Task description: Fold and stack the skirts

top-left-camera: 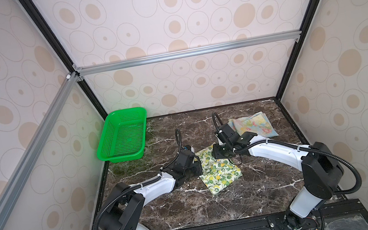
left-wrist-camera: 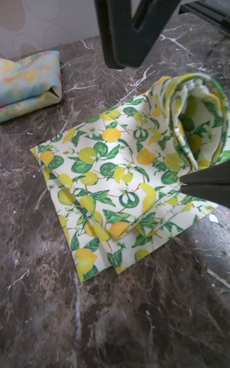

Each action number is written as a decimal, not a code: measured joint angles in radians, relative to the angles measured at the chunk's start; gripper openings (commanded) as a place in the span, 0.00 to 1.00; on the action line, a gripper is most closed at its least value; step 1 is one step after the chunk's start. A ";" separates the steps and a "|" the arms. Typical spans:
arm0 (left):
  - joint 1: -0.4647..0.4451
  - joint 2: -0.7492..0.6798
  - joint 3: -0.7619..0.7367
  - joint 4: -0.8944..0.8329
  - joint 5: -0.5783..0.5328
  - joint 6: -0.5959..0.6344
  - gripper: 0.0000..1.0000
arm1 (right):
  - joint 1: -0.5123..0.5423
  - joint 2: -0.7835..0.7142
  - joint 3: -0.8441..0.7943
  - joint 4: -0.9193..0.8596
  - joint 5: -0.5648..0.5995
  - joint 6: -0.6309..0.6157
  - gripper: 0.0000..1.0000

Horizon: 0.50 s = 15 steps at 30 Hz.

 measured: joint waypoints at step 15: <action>0.037 0.217 0.117 0.058 0.042 0.019 0.00 | 0.005 0.049 -0.118 0.068 -0.095 -0.008 0.17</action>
